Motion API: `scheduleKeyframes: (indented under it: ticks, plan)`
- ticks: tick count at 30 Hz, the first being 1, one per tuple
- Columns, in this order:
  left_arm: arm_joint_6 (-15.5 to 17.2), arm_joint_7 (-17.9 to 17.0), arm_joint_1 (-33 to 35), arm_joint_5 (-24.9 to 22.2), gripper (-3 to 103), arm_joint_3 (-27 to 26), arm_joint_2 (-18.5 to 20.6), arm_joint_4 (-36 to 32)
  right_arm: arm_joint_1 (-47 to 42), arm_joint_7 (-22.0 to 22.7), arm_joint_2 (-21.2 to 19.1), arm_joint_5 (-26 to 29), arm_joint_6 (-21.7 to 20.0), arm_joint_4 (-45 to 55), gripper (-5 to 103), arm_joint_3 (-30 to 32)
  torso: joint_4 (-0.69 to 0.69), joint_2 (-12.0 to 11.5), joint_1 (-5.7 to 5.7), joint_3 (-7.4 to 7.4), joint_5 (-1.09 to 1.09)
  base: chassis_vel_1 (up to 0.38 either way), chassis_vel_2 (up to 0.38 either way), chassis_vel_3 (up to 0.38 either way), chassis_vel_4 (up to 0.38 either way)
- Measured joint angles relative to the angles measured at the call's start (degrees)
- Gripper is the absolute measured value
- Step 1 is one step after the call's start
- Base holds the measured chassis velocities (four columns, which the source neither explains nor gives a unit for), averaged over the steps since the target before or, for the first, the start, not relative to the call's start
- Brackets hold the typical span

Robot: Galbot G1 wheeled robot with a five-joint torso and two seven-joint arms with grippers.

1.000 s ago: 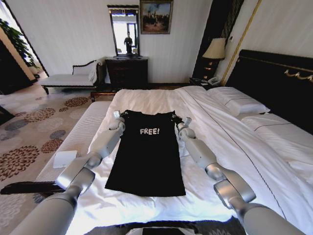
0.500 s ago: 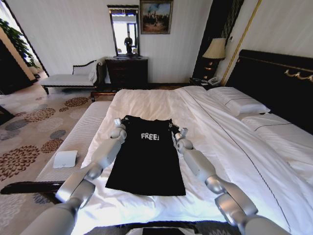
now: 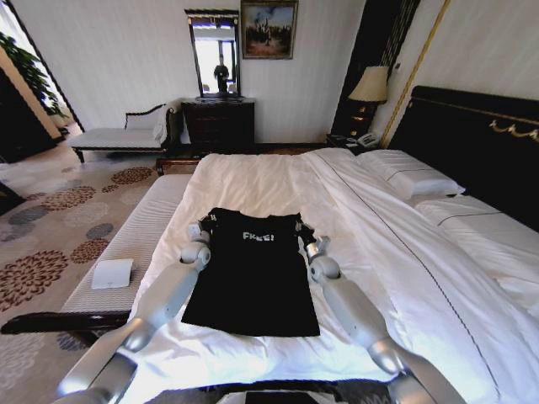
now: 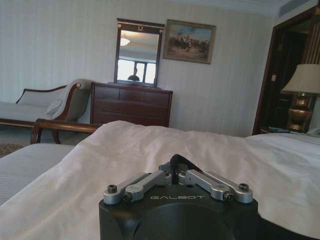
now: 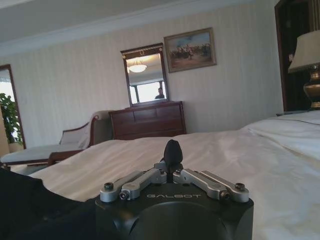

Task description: Fold the clothes on the bed.

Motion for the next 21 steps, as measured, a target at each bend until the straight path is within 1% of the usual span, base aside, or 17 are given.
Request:
scheduleKeyframes:
  ticks: [2,5,6,8,11,12,13,16,17,18,21]
  plan:
    - [-0.07,-0.19,0.86,0.33,1,-0.10,0.29,-1.07,-1.14,0.24,-0.02,-0.25,0.02,1.09,1,0.21,0.00,0.00,0.00,0.00,0.00,0.000,0.000,0.000,0.000]
    - [-0.41,-0.87,5.49,1.88,1,-1.08,1.20,-6.64,-6.05,0.90,-0.65,-2.34,0.39,5.22,1,1.30,-0.03,0.00,-0.01,0.00,0.00,0.000,0.000,0.000,0.000]
    - [-0.41,-0.87,5.49,1.88,1,-1.08,1.20,-6.64,-6.05,0.90,-0.65,-2.34,0.39,5.22,1,1.30,-0.03,0.00,-0.01,0.00,0.00,0.000,0.000,0.000,0.000]
    - [-0.48,-1.15,8.55,2.50,1,-2.18,1.45,-9.16,-8.28,0.89,-0.68,-3.91,0.78,6.82,1,2.29,-0.03,0.00,0.00,0.00,0.01,0.000,0.000,0.000,0.000]
    - [-0.76,-1.46,12.34,3.29,1,-3.69,1.93,-11.83,-11.38,0.77,-0.79,-4.74,0.87,9.24,1,3.39,-0.02,0.00,0.01,-0.01,0.00,0.000,0.000,0.000,0.000]
    - [-0.76,-1.46,12.34,3.29,1,-3.69,1.93,-11.83,-11.38,0.77,-0.79,-4.74,0.87,9.24,1,3.39,-0.02,0.00,0.01,-0.01,0.00,0.000,0.000,0.000,0.000]
    - [-0.92,-1.54,14.18,3.55,1,-4.28,2.17,-12.99,-12.70,0.74,-0.81,-5.32,0.91,10.21,1,3.65,-0.02,0.00,0.01,0.00,-0.01,0.000,0.000,0.000,0.000]
    - [-1.30,-1.61,19.11,4.13,1,-5.97,2.67,-16.05,-16.04,0.65,-0.29,-7.51,1.37,11.89,1,4.31,-0.02,0.00,0.01,0.00,0.02,0.000,0.000,0.000,0.000]
    - [-1.30,-1.61,19.11,4.13,1,-5.97,2.67,-16.05,-16.04,0.65,-0.29,-7.51,1.37,11.89,1,4.31,-0.02,0.00,0.01,0.00,0.02,0.000,0.000,0.000,0.000]
    - [-1.61,-1.62,21.81,4.88,1,-6.74,2.75,-17.60,-17.82,0.65,0.30,-8.37,1.57,12.79,1,5.04,-0.01,0.00,0.01,0.00,-0.01,0.000,0.000,0.000,0.000]
    - [-2.35,-1.56,26.06,6.84,1,-8.11,2.59,-19.80,-21.74,0.65,1.40,-9.76,1.89,14.92,1,6.96,-0.01,0.00,0.01,0.00,0.01,0.000,0.000,0.000,0.000]
